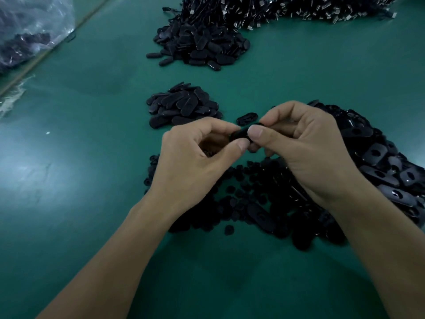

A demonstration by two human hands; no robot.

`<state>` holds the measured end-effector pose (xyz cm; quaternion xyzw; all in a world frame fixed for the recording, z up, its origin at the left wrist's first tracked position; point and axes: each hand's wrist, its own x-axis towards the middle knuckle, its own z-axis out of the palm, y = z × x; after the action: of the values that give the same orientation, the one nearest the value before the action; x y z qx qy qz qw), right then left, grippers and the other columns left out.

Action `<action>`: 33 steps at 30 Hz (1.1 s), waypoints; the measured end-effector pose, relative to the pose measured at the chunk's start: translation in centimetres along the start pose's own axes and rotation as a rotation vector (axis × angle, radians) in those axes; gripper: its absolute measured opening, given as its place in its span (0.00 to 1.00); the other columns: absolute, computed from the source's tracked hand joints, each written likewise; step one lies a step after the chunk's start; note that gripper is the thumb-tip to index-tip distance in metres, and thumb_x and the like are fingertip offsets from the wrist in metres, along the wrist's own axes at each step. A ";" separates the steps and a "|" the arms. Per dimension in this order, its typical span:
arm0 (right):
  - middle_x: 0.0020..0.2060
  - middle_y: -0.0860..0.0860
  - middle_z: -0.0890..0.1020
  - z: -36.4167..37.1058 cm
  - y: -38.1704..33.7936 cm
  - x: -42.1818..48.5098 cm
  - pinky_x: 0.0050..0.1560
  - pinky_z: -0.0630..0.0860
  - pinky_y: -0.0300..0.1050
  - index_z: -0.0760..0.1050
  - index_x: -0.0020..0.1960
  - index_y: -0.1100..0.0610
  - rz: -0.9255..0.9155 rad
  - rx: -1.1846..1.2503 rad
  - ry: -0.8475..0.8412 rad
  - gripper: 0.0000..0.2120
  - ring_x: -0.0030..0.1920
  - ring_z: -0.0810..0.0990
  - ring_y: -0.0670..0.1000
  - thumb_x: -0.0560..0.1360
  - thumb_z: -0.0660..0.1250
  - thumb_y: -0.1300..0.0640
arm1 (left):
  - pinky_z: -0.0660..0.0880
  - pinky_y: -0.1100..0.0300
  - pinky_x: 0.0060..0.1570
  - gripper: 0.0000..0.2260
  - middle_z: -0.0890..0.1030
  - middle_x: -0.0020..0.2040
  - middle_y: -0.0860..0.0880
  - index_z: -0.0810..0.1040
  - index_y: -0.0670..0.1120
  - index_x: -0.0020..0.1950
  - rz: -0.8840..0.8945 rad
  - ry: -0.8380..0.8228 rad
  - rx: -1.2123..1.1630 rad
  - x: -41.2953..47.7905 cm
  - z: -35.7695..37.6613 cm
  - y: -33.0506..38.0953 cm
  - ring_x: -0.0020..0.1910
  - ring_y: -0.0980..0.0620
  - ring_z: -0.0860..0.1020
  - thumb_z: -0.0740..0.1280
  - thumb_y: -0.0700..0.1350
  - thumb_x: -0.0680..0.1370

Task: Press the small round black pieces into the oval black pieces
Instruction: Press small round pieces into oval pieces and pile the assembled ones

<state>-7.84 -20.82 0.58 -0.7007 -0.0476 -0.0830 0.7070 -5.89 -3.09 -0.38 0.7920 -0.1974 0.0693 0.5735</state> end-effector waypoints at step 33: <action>0.51 0.45 0.78 1.4 1.0 -0.9 0.56 0.73 0.40 0.77 0.66 0.51 -0.156 -0.961 -0.197 0.13 0.53 0.76 0.46 0.83 0.61 0.55 | 0.81 0.55 0.49 0.08 0.82 0.40 0.63 0.80 0.58 0.47 -0.081 0.181 -0.009 0.9 -0.8 -1.3 0.42 0.62 0.79 0.71 0.43 0.80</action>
<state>-8.46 -19.38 -0.50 -0.9463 -0.1229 -0.0818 0.2876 -4.43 -2.24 -1.00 0.7874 -0.1129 0.1164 0.5947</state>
